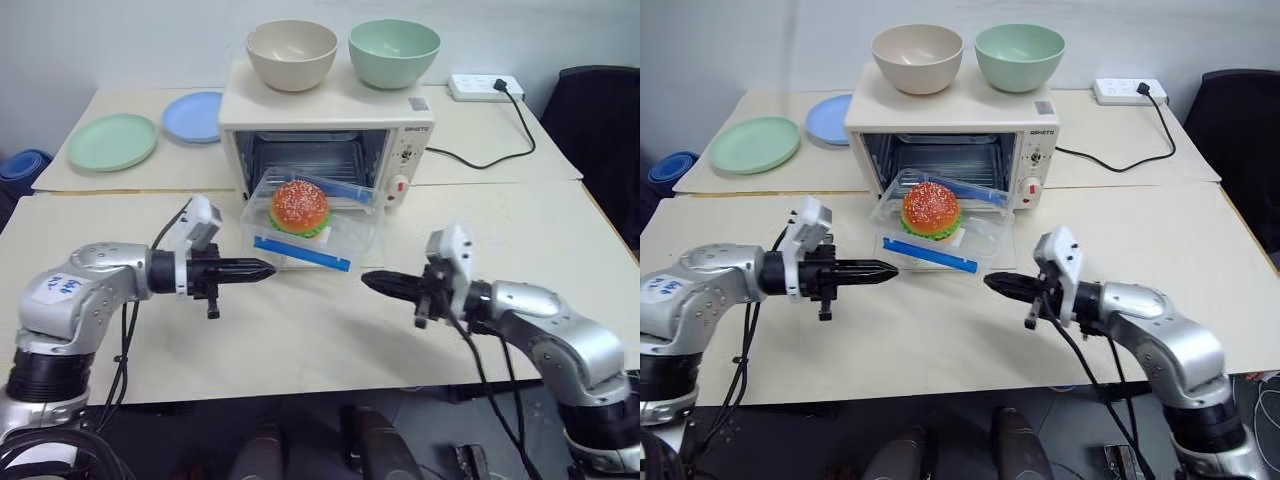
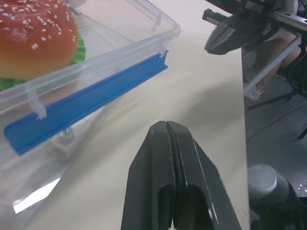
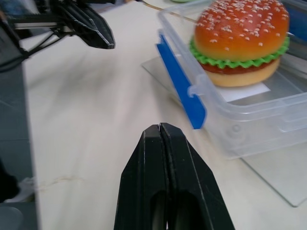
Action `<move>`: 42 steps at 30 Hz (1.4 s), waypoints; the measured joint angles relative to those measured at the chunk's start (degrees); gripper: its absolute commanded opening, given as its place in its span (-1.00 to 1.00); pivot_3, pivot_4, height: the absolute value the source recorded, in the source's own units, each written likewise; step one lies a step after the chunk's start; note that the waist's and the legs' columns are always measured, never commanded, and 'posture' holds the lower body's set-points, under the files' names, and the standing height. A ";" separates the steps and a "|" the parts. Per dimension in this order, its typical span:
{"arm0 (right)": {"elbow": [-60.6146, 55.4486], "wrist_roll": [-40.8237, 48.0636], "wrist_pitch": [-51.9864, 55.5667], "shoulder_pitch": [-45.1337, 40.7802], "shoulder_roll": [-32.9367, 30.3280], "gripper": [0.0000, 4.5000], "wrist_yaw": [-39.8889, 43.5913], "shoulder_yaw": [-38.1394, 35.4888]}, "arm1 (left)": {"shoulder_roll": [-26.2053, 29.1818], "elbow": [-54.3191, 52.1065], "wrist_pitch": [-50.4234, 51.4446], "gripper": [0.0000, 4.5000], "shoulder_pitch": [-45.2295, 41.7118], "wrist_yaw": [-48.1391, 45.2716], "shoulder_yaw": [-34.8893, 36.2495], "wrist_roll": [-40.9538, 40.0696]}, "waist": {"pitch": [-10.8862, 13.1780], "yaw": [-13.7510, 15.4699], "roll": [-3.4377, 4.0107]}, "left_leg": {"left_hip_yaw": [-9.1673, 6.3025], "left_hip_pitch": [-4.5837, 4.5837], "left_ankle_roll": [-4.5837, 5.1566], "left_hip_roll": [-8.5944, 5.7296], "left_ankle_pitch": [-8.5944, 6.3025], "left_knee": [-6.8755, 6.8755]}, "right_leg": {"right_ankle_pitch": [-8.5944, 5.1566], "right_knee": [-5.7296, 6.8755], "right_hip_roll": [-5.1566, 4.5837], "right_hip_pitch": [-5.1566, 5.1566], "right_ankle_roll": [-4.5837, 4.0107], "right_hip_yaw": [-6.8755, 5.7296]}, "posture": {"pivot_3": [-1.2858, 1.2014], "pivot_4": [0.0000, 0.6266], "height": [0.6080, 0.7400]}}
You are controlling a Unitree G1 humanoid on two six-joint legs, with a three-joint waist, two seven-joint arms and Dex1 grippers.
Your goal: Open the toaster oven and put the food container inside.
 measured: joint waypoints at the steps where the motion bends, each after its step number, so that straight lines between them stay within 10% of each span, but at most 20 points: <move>1: 0.89 -1.37 -0.20 -1.05 0.86 -0.99 -0.94 1.06 | -1.08 1.10 -1.14 -1.00 -1.16 0.67 -1.14 0.95 | 0.00 0.04 0.00 | -0.01 0.01 0.00 0.00 0.00 0.00 | 0.00 0.02 0.00 0.00 0.00 -0.01 | 0.03 -0.52 1.00; 29: 45.04 -23.46 -24.24 -28.73 21.41 -0.99 -12.94 3.31 | -21.60 32.19 -21.01 -1.00 -21.92 23.66 -0.33 16.63 | -0.01 -0.11 0.01 | 0.09 -0.30 0.00 -0.04 0.03 0.01 | 0.06 0.40 -0.08 -0.41 0.10 -0.27 | 0.03 -0.52 1.00; 38: 22.85 -16.05 -12.91 -12.62 12.55 -0.99 -5.33 0.63 | -4.42 10.81 -7.55 -1.00 -9.65 11.21 7.87 4.79 | 0.00 -0.50 0.02 | 0.05 -0.95 -0.06 0.06 0.06 -0.01 | 0.05 0.43 -0.05 -1.11 0.08 0.13 | 0.03 -0.52 1.00; 42: 8.40 -8.81 -4.19 -3.47 6.05 -1.00 -3.01 -3.71 | 6.08 3.25 -2.53 -0.61 -2.35 5.03 15.32 -1.26 | 0.01 -0.15 0.02 | 0.02 -0.85 0.00 0.02 0.04 0.04 | 0.05 0.40 -0.08 -0.94 0.08 0.10 | 0.03 -0.52 1.00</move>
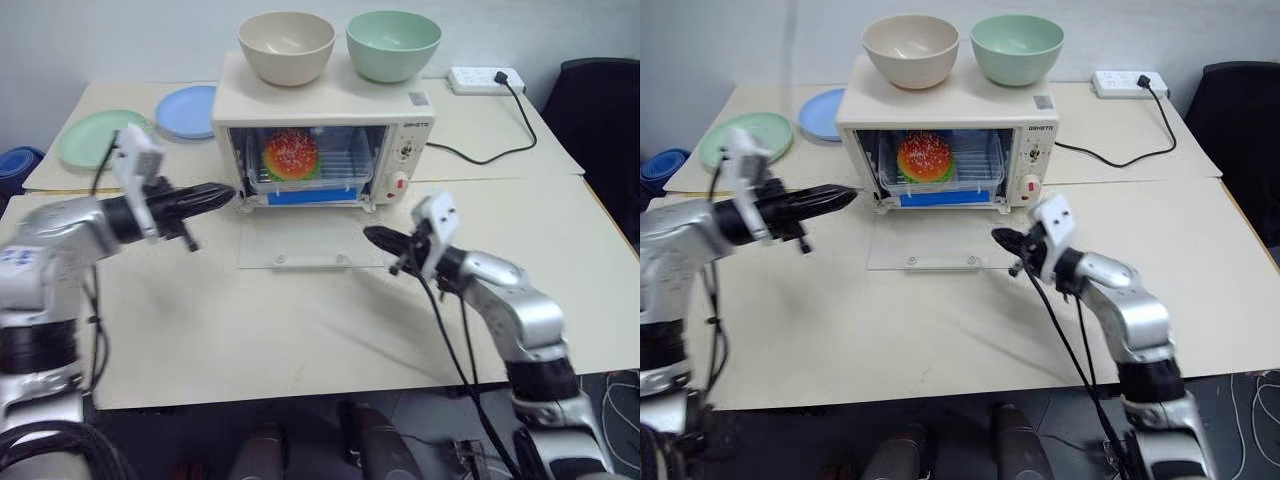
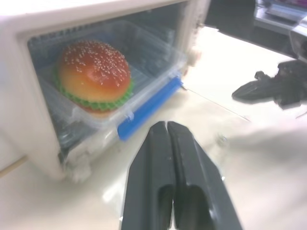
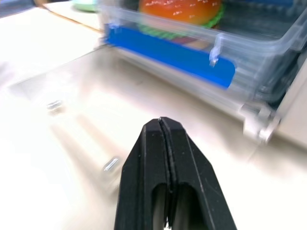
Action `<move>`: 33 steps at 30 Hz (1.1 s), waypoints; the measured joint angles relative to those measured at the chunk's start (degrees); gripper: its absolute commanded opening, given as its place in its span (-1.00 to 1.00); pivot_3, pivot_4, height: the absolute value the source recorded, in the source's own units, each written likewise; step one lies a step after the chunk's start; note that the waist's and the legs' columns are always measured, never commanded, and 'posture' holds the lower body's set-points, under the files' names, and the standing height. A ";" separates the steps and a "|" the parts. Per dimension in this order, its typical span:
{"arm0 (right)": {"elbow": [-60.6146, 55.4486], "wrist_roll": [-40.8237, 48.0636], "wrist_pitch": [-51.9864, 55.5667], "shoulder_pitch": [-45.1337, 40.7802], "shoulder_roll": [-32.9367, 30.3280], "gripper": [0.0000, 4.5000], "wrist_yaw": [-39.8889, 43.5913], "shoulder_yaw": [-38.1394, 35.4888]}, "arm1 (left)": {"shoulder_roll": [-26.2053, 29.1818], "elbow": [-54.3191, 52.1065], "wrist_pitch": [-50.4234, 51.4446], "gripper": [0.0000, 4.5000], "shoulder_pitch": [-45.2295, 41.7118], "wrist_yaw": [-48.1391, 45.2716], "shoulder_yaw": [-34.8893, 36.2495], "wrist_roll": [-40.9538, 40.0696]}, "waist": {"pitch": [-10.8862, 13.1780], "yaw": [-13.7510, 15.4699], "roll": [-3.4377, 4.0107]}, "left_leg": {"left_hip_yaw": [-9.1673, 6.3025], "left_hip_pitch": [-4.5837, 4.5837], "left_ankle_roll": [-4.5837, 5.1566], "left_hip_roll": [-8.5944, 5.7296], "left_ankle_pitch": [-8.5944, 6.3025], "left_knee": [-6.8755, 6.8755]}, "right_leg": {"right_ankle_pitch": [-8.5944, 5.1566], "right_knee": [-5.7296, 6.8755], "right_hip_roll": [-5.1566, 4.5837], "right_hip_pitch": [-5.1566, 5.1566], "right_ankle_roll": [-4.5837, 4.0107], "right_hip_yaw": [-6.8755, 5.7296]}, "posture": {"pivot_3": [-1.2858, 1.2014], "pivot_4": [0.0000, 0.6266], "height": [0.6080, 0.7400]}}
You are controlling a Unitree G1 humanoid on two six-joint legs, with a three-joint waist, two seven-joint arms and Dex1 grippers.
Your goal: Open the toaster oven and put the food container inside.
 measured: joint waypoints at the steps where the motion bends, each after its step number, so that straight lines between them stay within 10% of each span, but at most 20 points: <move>1: -2.26 1.42 1.68 1.90 -1.25 -1.00 0.23 -0.92 | 1.85 -0.86 0.26 -0.46 1.58 -1.50 1.60 -0.76 | 0.00 0.05 0.00 | 0.02 0.17 0.02 -0.03 -0.01 -0.01 | -0.01 -0.17 -0.02 0.14 -0.02 0.00 | 0.03 -0.52 1.00; 12: -4.18 1.37 4.07 11.42 1.04 -1.00 -4.83 -0.44 | 14.80 1.05 -4.11 0.99 10.00 -16.10 12.47 -3.64 | 0.03 -0.09 0.01 | 0.19 1.27 0.06 0.11 -0.05 -0.14 | -0.15 -0.31 0.58 1.11 -0.23 -0.26 | 0.03 -0.52 1.00; 26: 16.82 -5.65 -7.17 -3.50 7.21 -1.00 -2.60 3.81 | 17.07 2.86 -10.89 0.99 10.04 -16.08 10.09 -0.29 | 0.08 -0.28 0.09 | 0.23 1.20 -0.02 0.29 -0.15 -0.18 | -0.15 -0.26 0.40 0.97 -0.25 -0.19 | 0.03 -0.52 1.00; 33: 7.52 8.35 4.25 -13.34 -4.14 -0.83 2.06 -8.87 | 16.37 3.34 -11.88 1.00 10.12 -15.31 10.04 -0.14 | 0.19 -0.02 0.27 | 0.14 1.17 -0.01 0.29 -0.16 -0.19 | -0.16 -0.31 0.34 0.97 -0.27 -0.19 | 0.03 -0.52 1.00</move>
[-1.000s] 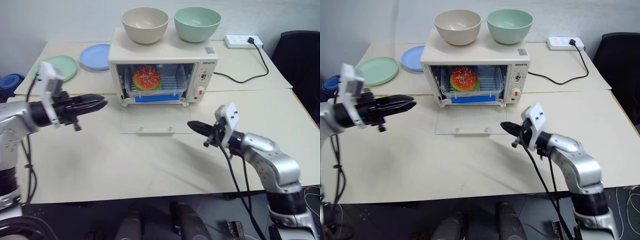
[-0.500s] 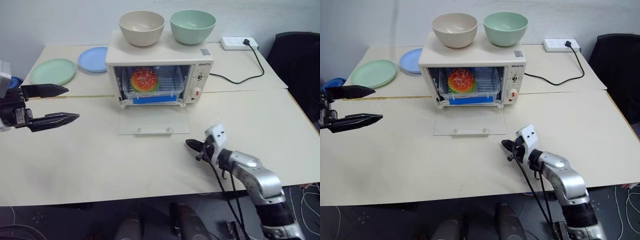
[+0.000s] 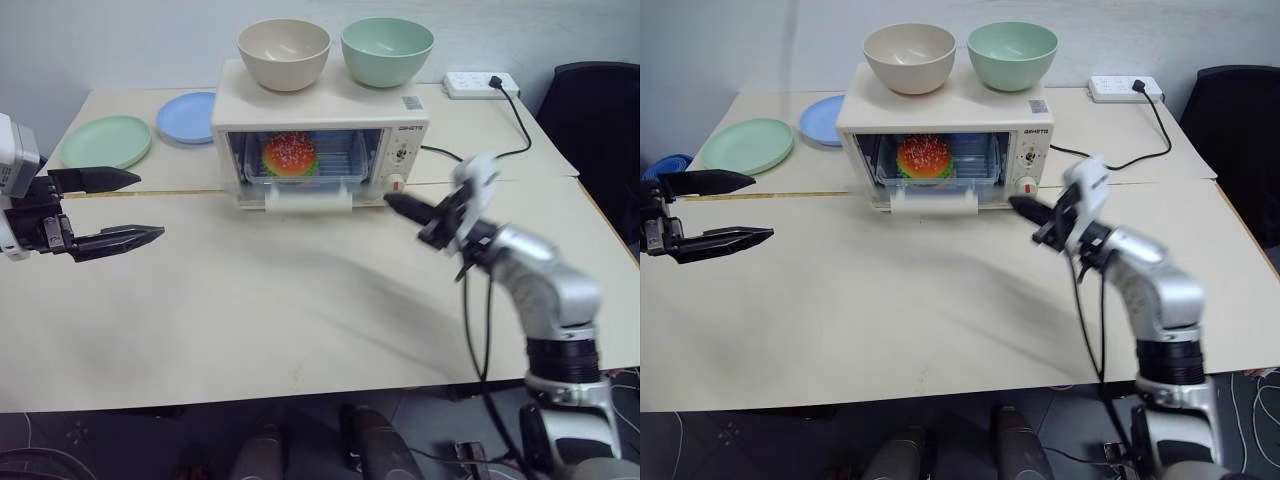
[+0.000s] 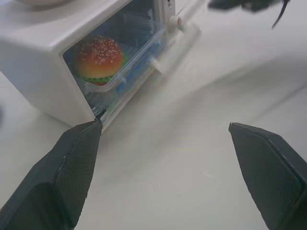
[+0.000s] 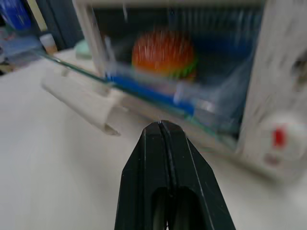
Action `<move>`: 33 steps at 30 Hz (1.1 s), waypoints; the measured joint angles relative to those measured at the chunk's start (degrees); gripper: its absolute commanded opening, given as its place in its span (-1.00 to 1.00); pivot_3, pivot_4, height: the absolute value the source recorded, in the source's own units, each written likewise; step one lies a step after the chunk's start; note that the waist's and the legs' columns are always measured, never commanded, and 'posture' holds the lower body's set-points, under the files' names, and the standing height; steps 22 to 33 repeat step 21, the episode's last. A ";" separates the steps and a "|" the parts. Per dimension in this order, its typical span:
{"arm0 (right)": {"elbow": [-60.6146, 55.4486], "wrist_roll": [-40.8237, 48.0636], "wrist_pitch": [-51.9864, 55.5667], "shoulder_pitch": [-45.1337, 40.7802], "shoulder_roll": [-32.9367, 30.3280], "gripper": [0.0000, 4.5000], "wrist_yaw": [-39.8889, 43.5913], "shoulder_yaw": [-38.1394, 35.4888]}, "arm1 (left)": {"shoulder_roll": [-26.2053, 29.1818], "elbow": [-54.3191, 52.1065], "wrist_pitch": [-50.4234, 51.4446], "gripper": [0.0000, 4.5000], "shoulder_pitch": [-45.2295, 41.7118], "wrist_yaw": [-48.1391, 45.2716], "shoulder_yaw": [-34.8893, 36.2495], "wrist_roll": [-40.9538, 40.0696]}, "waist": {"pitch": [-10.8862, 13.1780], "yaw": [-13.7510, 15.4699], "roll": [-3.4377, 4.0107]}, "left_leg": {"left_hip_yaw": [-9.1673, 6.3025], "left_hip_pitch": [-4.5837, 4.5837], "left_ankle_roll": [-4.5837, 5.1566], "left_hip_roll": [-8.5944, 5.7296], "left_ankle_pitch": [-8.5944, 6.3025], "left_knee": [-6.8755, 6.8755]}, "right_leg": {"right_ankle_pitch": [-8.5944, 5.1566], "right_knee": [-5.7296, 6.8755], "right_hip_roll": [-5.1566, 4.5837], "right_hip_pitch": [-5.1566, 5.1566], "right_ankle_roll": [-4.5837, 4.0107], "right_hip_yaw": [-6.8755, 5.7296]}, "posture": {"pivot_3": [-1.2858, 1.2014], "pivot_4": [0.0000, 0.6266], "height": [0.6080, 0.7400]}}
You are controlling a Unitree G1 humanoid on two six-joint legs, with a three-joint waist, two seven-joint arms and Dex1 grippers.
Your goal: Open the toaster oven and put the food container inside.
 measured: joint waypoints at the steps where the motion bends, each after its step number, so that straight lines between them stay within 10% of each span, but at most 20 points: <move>1: 0.08 0.86 1.32 -0.38 -2.05 -0.73 0.95 -0.99 | 0.00 0.44 -0.20 1.00 0.01 -0.01 0.01 0.02 | -0.01 0.01 -0.01 | -0.01 0.00 0.00 0.00 0.00 0.00 | -0.01 -0.01 0.00 0.01 -0.01 0.00 | 0.03 -0.52 1.00; 12: 3.84 7.35 8.27 0.21 -22.65 0.94 19.37 -4.94 | 0.01 3.07 -0.87 1.00 0.03 -0.85 0.08 0.13 | 0.01 -0.26 -0.01 | 0.25 0.07 0.07 0.04 -0.03 0.01 | 0.00 0.00 0.13 0.01 0.00 0.04 | 0.03 -0.52 1.00; 33: 4.16 9.20 8.77 1.17 -24.77 0.99 23.45 -6.43 | 0.02 3.26 0.00 1.00 0.21 -1.17 1.46 -0.37 | 0.02 -0.20 0.01 | 0.30 0.09 0.08 0.08 -0.04 0.01 | 0.00 0.00 0.18 0.00 0.00 0.09 | 0.03 -0.52 1.00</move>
